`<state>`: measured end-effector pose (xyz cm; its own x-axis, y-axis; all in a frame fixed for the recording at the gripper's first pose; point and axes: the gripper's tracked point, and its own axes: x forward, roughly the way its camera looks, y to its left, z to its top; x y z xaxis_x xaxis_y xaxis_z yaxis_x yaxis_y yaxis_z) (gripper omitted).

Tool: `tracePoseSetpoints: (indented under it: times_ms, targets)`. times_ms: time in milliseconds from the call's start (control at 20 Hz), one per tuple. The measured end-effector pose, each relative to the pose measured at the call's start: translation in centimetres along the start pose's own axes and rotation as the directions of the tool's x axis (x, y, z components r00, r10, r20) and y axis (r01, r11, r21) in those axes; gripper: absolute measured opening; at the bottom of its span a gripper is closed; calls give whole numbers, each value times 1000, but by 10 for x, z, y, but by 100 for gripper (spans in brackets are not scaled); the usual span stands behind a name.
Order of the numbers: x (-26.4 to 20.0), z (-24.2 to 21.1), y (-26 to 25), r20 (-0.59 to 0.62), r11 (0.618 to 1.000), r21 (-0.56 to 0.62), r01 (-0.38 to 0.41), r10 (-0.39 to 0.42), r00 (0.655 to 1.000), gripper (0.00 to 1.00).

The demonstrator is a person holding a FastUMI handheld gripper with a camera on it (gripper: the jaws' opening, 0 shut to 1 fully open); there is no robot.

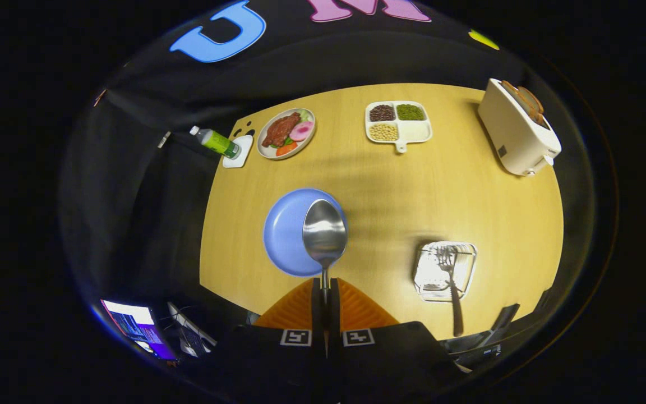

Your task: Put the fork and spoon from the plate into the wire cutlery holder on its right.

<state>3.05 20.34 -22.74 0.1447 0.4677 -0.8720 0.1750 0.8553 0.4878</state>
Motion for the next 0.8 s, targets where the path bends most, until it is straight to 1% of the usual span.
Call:
tracePoseSetpoints:
  times_ms: [100,200,350,550,800]
  targets:
    - [-12,-10,-33,-56,999,10,48,-48,997,6]
    - [-16,-25,-65,-130,994,4,106,-104,986,6]
    - [-15,-46,-101,-267,984,-22,175,-175,948,6]
    - [1,-65,-124,-418,971,-68,230,-237,877,6]
    - [26,-63,-129,-483,962,-87,258,-268,833,5]
